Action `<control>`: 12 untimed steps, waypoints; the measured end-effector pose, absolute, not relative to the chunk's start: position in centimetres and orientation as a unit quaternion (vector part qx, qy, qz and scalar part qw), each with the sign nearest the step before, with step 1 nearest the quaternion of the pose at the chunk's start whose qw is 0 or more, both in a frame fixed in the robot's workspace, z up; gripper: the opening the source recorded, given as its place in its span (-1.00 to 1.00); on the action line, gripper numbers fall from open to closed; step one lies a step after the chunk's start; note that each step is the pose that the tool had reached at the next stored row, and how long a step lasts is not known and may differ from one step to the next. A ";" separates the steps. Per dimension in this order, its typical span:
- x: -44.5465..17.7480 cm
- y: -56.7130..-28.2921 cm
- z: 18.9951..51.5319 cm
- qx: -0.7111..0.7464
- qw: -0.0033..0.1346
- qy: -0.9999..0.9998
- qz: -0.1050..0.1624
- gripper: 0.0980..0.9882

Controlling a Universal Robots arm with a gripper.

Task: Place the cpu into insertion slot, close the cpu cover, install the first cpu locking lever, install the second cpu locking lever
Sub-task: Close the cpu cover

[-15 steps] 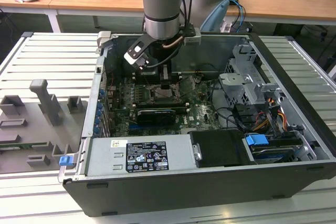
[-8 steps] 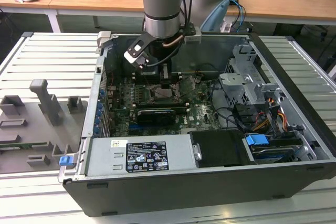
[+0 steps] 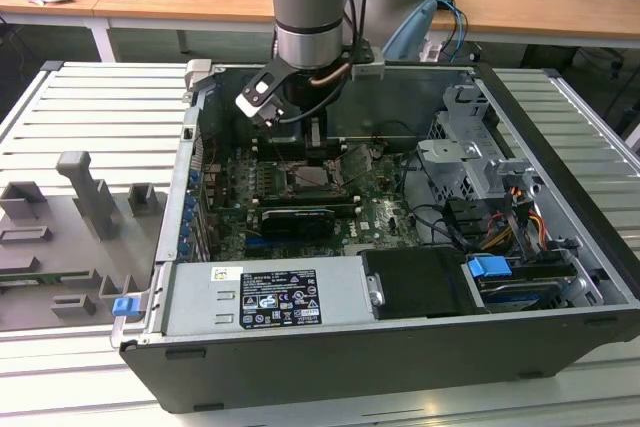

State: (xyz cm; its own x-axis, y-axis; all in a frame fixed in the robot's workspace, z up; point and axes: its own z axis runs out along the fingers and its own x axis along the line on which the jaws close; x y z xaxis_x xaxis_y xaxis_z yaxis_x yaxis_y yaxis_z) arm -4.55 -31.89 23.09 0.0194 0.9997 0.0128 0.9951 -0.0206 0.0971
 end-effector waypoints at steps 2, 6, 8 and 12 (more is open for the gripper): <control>-4.5 -31.9 23.3 0.713 0.030 0.699 0.039 -0.98; -4.5 -31.9 23.4 0.713 0.030 0.699 0.039 -0.98; -4.5 -31.9 23.5 0.713 0.030 0.699 0.039 -0.98; -4.5 -31.9 23.6 0.713 0.030 0.699 0.039 -0.98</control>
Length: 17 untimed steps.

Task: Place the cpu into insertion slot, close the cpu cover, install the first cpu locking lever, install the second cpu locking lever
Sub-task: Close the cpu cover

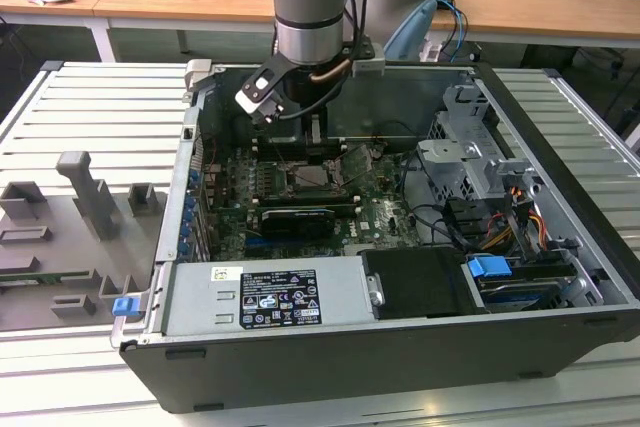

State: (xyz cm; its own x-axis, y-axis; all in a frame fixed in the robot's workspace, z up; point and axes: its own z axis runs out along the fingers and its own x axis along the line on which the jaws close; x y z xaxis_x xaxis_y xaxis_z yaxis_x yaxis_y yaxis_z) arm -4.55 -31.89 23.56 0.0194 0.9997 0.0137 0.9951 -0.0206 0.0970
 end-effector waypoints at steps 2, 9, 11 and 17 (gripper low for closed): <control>-4.5 -31.9 23.6 0.713 0.030 0.699 0.039 -0.98; -4.5 -31.9 23.9 0.713 0.030 0.699 0.039 -0.98; -4.5 -31.9 24.0 0.713 0.030 0.699 0.039 -0.98; -4.5 -31.9 24.2 0.713 0.030 0.699 0.039 -0.98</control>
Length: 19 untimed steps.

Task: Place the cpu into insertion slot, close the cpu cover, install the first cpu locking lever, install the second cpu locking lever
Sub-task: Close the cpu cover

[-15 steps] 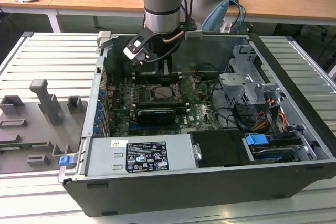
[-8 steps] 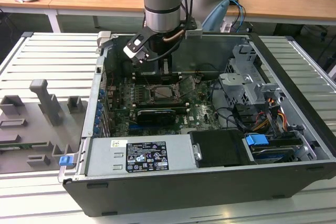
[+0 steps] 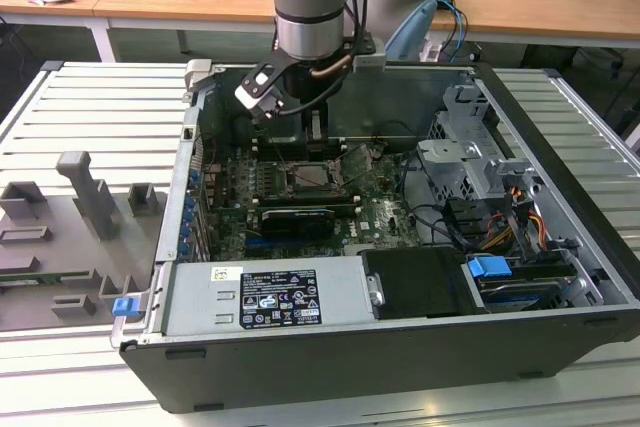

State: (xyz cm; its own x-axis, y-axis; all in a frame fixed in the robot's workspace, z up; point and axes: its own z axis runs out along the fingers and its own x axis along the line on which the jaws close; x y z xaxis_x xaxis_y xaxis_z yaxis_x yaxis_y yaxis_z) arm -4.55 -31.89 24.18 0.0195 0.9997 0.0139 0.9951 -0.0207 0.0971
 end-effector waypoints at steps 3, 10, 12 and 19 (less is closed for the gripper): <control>-4.5 -31.9 24.3 0.713 0.030 0.699 0.039 -0.98; -4.5 -31.9 24.5 0.713 0.030 0.699 0.039 -0.98; -4.5 -31.9 24.6 0.713 0.030 0.699 0.039 -0.98; -4.5 -31.9 25.2 0.713 0.030 0.699 0.039 -0.98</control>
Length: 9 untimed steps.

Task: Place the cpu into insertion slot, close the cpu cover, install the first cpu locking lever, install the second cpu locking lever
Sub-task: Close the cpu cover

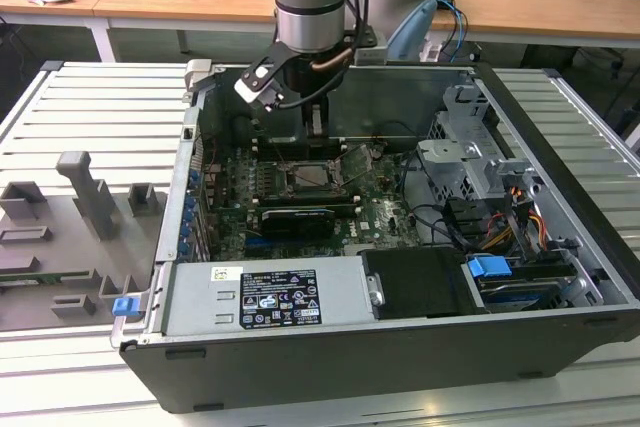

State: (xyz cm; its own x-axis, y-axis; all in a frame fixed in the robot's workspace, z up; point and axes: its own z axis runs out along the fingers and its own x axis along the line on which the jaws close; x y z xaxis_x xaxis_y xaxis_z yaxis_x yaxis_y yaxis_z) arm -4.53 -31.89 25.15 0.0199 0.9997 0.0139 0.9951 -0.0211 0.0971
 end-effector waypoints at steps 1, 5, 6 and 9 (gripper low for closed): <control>-4.5 -31.9 25.4 0.713 0.030 0.699 0.039 -0.98; -4.5 -31.9 26.1 0.713 0.030 0.699 0.039 -0.98; -4.5 -31.9 26.6 0.713 0.030 0.699 0.039 -0.98; -4.1 -31.9 26.9 0.714 0.028 0.699 0.037 -0.98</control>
